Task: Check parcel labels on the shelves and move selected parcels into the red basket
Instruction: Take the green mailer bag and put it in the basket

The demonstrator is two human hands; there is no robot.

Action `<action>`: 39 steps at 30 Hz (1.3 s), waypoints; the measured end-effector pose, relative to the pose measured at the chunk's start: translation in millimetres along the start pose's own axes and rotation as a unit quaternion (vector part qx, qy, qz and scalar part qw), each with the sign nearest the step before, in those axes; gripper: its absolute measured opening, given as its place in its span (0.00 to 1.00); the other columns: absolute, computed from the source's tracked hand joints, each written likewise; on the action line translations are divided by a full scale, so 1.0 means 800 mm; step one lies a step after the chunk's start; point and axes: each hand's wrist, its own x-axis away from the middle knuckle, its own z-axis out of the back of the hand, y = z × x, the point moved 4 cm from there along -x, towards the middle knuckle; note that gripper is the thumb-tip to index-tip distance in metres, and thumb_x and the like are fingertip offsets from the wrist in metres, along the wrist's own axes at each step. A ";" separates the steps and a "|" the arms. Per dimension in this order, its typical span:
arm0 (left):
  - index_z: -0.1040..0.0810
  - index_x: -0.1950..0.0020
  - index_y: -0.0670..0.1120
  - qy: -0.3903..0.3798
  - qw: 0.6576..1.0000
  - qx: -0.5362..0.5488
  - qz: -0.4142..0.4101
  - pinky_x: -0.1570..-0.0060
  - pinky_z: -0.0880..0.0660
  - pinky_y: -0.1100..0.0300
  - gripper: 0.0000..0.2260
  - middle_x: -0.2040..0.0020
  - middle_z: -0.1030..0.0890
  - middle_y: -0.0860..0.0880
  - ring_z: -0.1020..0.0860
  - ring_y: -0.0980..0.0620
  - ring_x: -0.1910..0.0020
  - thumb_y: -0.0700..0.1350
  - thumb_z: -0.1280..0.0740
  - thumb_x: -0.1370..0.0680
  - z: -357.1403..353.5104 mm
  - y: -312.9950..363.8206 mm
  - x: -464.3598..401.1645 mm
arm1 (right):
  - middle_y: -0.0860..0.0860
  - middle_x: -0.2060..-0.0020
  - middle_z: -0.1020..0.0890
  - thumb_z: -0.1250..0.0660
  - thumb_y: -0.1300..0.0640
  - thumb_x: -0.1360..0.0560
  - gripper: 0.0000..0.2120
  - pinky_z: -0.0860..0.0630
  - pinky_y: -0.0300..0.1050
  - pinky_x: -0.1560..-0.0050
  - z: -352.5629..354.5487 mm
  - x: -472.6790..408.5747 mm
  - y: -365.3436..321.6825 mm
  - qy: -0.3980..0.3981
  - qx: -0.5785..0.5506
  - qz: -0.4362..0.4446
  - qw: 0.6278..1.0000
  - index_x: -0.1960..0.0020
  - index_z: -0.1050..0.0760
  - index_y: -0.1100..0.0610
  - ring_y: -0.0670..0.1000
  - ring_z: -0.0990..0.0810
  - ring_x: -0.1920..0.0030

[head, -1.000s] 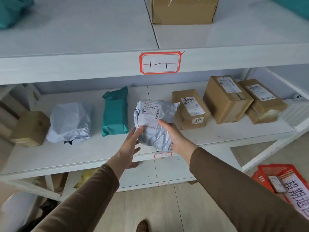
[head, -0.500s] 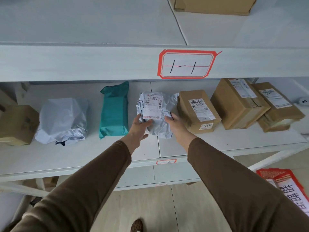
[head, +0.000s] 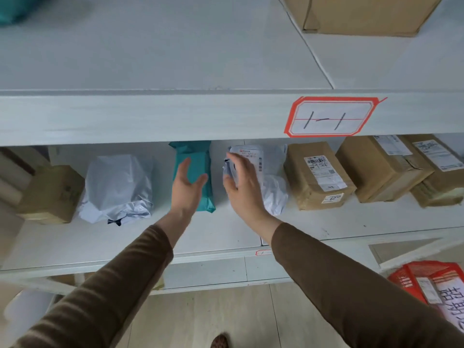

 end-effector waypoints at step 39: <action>0.31 0.31 0.50 0.022 0.989 -0.006 -0.149 0.29 0.27 0.45 0.19 0.33 0.28 0.47 0.26 0.45 0.33 0.36 0.34 0.19 0.107 0.066 0.257 | 0.60 0.33 0.19 0.39 0.41 0.18 0.25 0.21 0.55 0.39 0.082 0.224 -0.088 -0.154 -0.557 -0.451 0.680 0.29 0.24 0.56 0.58 0.20 0.38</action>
